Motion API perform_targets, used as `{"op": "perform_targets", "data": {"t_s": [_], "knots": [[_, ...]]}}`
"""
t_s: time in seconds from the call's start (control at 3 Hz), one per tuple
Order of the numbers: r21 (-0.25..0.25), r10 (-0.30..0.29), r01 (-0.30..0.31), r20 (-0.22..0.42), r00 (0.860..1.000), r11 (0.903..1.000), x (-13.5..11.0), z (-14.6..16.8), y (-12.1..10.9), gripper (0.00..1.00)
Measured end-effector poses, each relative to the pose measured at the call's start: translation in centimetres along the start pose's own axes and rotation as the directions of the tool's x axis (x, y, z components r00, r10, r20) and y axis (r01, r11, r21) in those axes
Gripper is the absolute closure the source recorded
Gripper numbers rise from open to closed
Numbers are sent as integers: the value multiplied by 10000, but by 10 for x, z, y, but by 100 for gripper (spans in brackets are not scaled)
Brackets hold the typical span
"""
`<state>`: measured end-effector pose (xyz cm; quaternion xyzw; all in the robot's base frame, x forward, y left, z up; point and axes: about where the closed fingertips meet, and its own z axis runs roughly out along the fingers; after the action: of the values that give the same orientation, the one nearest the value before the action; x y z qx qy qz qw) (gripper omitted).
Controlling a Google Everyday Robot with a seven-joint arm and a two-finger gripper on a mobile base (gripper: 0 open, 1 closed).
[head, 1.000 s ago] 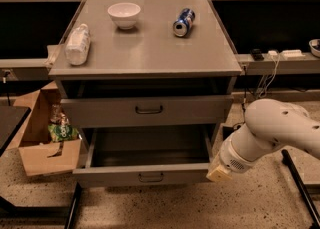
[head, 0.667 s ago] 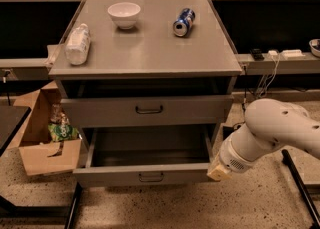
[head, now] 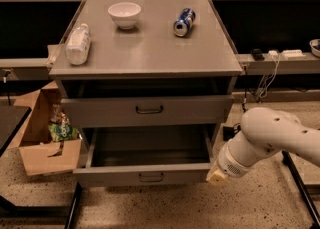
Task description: Close middle drawer
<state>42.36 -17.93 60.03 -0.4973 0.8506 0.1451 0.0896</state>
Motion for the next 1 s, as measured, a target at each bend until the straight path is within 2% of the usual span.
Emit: {"op": "perform_targets", "data": {"t_s": [0.33, 0.67, 1.0], "knots": [[-267, 802, -815, -466, 9957, 9963, 35, 61, -6, 100], [69, 1912, -1911, -534, 9801, 9815, 63, 124, -22, 100], [490, 2606, -2592, -241, 9652, 9646, 71, 167, -48, 100]]}}
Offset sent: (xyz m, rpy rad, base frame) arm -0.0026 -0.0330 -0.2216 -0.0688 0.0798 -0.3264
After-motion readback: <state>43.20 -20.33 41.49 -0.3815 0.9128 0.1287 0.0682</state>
